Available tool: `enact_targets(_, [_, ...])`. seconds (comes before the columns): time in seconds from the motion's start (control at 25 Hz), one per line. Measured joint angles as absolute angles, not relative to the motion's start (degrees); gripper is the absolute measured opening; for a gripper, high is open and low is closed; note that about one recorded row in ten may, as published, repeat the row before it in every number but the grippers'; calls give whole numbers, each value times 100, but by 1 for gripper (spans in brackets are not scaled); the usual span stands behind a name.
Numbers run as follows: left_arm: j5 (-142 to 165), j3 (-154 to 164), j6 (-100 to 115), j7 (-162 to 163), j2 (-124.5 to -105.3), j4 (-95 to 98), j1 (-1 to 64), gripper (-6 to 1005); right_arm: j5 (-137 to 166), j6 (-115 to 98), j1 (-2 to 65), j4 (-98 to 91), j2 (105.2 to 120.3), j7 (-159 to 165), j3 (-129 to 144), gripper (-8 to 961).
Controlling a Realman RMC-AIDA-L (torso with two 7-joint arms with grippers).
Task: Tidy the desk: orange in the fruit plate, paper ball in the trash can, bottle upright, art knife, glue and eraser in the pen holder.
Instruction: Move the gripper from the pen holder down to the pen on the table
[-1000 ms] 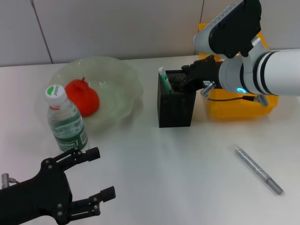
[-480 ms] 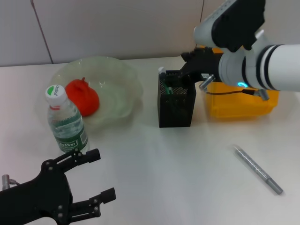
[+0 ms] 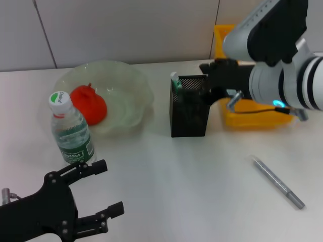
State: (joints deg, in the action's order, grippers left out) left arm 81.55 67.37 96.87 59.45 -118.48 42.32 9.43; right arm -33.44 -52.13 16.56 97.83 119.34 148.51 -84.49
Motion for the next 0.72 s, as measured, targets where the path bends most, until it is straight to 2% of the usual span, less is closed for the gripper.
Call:
enact_targets(0.32, [8156, 6715, 9681, 5923, -11833, 4156, 986, 860, -3508, -6171, 1218, 10760, 11933, 14913, -8386, 755])
enact_targets(0.72, [8156, 6714, 9683, 5923, -11839, 4157, 994, 860, -3412, -8320, 1419, 11063, 11919, 15366, -8993, 754])
